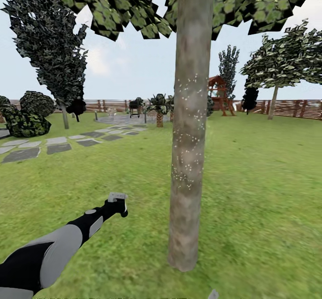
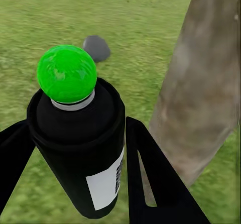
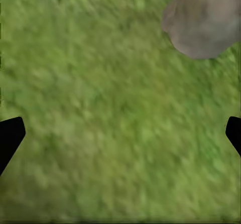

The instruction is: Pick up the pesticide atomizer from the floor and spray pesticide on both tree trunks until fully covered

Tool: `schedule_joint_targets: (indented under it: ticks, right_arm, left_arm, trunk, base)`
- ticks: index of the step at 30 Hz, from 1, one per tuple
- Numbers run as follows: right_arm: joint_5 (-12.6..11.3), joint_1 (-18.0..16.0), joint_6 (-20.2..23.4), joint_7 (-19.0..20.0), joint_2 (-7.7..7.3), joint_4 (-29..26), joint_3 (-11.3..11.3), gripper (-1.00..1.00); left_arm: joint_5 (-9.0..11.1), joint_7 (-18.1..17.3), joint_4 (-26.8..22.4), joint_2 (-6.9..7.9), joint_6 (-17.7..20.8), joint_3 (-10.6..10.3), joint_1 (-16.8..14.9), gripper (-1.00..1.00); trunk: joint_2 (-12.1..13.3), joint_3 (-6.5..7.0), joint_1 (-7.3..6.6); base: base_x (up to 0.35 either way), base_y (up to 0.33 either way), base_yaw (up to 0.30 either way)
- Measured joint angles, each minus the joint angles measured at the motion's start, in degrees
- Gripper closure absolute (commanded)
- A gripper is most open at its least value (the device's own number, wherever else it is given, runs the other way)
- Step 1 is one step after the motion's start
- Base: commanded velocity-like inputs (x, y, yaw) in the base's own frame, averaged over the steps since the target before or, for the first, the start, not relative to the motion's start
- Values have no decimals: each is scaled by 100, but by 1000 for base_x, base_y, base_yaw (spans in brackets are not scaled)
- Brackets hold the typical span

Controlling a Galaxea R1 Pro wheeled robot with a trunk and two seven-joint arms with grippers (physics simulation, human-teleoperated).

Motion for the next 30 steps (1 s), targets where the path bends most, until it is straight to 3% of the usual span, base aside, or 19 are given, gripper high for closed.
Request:
schedule_joint_targets:
  ticks: [18,26,30]
  right_arm:
    - [11,1,-3,-14,-6,-24,2,-100]
    - [24,1,3,-530,-10,-39,12,-100]
    - [-7,-1,-8,-583,-155,-332,-22,-100]
  left_arm:
    - [-10,11,0,-17,-35,-5,0,100]
    - [-19,26,5,-16,-33,-3,0,100]
    - [-18,28,8,-17,-29,-2,0,100]
  trunk:
    - [0,1,0]
    - [0,1,0]
    - [0,1,0]
  base:
    - [-325,0,-4]
    - [-133,0,0]
    - [-143,0,0]
